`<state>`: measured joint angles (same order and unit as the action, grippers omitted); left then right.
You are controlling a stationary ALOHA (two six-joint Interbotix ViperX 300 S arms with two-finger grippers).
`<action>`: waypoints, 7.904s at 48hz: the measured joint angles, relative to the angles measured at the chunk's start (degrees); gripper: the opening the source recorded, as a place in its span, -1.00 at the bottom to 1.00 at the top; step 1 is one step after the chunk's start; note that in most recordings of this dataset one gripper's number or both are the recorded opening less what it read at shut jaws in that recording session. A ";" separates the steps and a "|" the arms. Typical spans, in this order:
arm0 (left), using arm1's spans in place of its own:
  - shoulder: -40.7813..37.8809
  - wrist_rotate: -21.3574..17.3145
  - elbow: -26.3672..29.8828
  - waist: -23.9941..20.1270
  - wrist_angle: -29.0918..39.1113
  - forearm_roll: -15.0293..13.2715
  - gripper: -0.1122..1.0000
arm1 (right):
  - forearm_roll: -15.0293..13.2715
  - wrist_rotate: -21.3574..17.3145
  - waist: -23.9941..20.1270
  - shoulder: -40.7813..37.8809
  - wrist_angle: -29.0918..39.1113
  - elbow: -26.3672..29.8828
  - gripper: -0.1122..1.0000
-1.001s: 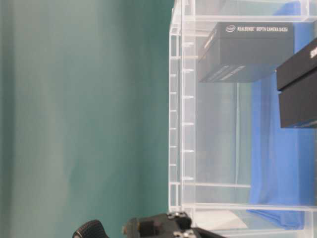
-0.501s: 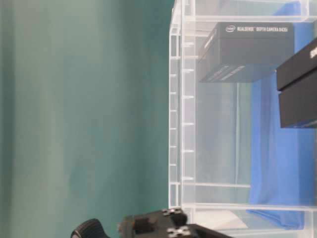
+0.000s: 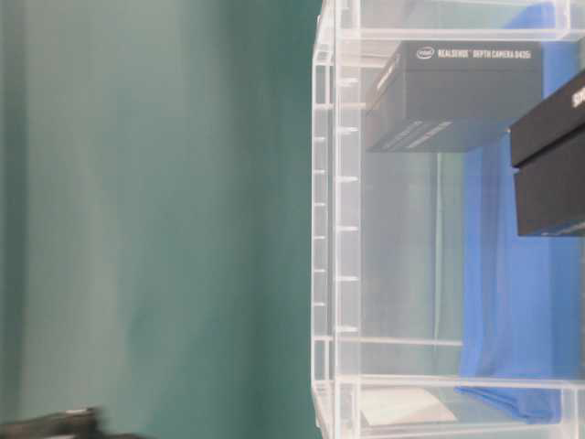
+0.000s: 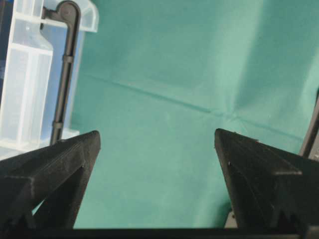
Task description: Take out the box from the case.
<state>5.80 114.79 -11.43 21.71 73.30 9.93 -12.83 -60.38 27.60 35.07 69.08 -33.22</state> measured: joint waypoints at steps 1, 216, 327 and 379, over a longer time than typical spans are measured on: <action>0.18 0.00 0.62 0.00 0.62 0.00 0.92 | 0.00 0.00 0.00 0.00 0.09 0.00 0.89; 20.57 -37.88 -8.88 -39.73 13.97 -0.88 0.92 | 1.58 -11.16 -10.81 -20.92 -1.58 16.26 0.89; 23.99 -39.29 -12.48 -39.90 10.11 -0.88 0.92 | 0.26 -13.71 -13.54 -33.66 -2.11 23.73 0.89; 23.99 -39.29 -12.48 -39.90 9.84 -0.88 0.92 | 0.26 -14.85 -12.22 -36.83 -8.79 19.95 0.89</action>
<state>29.79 75.50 -23.91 -18.19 83.14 9.05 -12.57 -75.23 15.38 -1.76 60.29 -13.27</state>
